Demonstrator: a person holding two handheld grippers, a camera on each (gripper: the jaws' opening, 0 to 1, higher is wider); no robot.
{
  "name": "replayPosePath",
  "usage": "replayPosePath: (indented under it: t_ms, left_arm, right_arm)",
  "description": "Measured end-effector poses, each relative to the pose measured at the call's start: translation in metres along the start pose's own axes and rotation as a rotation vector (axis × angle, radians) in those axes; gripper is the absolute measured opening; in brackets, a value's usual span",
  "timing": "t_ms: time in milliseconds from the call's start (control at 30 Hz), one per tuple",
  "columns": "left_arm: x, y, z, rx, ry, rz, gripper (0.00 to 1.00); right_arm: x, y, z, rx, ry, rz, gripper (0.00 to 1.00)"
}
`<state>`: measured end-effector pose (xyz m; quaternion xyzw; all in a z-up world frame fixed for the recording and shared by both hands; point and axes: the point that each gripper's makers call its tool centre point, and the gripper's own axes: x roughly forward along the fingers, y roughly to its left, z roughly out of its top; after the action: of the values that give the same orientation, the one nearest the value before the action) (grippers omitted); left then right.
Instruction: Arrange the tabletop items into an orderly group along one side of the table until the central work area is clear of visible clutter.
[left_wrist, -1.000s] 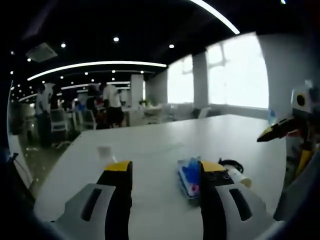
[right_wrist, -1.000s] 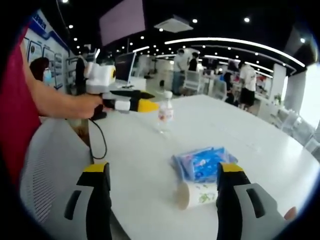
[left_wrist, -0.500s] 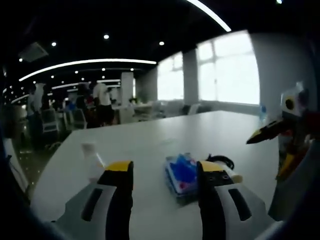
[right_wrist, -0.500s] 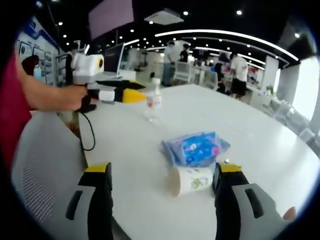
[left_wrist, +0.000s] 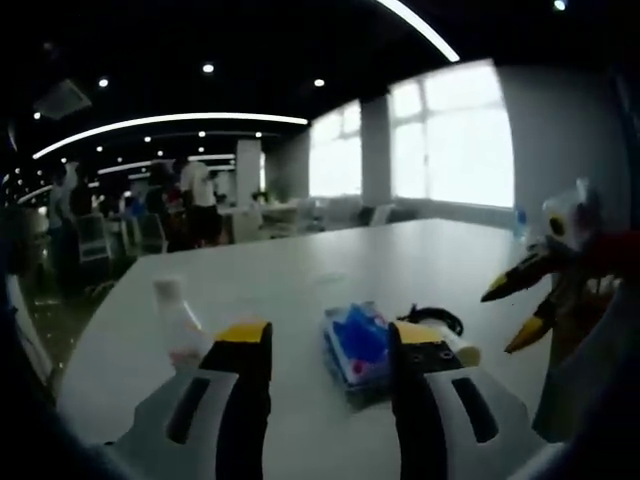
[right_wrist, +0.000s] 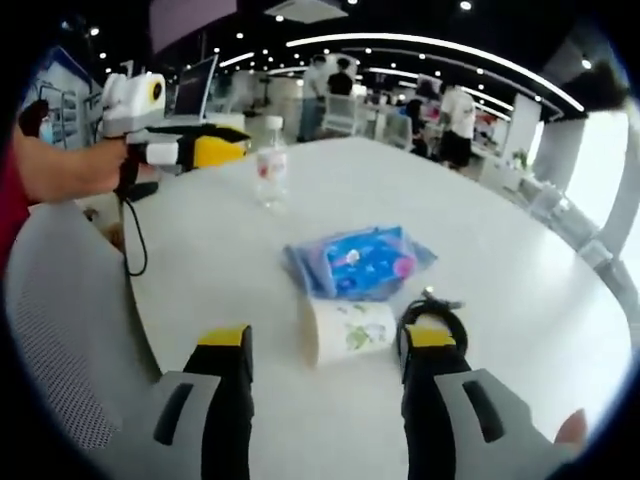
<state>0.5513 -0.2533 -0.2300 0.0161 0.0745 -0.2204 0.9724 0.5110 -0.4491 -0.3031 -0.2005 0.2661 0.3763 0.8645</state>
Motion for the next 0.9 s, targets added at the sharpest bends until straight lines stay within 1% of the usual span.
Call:
replayPosePath:
  t_ms: [33,100,167,300,567,667,900]
  left_arm:
    - [0.0,0.0,0.0,0.0,0.001,0.0,0.43]
    - [0.001,0.0,-0.001,-0.002,0.003,-0.001,0.42]
    - [0.001,0.0,-0.002,-0.002,0.005,-0.002,0.42]
    - [0.002,-0.001,-0.003,-0.006,0.006,-0.006,0.41]
    - [0.003,-0.001,-0.003,-0.01,0.004,-0.012,0.41]
    - [0.003,0.0,-0.003,-0.012,0.002,-0.01,0.41]
    - [0.003,0.002,-0.002,-0.024,-0.001,-0.009,0.41]
  right_arm:
    - [0.001,0.0,-0.002,0.003,0.01,0.002,0.46]
    - [0.002,0.0,-0.003,0.007,0.015,0.007,0.39]
    - [0.003,0.001,-0.005,0.011,0.024,0.01,0.37]
    - [0.006,0.002,-0.007,0.015,0.046,0.021,0.3]
    - [0.015,0.0,-0.012,0.026,0.11,0.01,0.26]
    - [0.02,0.001,-0.012,0.027,0.131,0.008,0.26]
    - [0.029,-0.002,-0.019,0.009,0.197,-0.045,0.27]
